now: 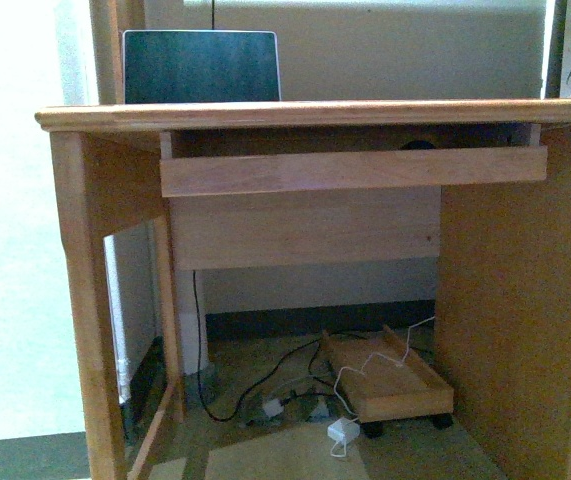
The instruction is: Place mouse
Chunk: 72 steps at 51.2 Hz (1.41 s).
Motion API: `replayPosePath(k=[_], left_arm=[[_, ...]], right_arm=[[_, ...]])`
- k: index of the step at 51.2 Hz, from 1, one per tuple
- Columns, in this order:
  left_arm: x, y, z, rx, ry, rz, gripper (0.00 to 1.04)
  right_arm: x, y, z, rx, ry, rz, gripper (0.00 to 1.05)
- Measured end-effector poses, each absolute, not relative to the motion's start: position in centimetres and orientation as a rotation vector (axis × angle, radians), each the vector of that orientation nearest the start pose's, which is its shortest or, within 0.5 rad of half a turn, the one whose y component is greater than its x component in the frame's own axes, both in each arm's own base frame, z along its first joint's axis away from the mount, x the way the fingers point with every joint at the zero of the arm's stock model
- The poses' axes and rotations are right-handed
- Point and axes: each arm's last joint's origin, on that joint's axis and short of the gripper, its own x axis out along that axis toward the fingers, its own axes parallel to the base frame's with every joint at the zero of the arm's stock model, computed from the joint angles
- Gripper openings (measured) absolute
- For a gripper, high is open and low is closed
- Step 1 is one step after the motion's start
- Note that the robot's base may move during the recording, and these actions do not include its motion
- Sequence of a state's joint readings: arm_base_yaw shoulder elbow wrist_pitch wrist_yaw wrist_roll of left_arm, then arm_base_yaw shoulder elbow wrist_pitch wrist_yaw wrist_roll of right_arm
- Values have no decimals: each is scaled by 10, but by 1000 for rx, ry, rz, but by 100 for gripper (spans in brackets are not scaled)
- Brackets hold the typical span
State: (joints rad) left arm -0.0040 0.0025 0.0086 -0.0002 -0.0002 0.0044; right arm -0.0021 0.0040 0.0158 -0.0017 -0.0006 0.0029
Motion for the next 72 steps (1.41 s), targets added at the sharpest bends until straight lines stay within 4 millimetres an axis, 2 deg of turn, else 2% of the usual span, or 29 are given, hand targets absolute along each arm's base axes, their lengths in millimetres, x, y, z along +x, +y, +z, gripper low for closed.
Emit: replayPosePath(k=[72], left_arm=[[97, 0, 166, 4, -6, -4, 97]], right_arm=[[97, 0, 168, 3, -10, -2, 97]])
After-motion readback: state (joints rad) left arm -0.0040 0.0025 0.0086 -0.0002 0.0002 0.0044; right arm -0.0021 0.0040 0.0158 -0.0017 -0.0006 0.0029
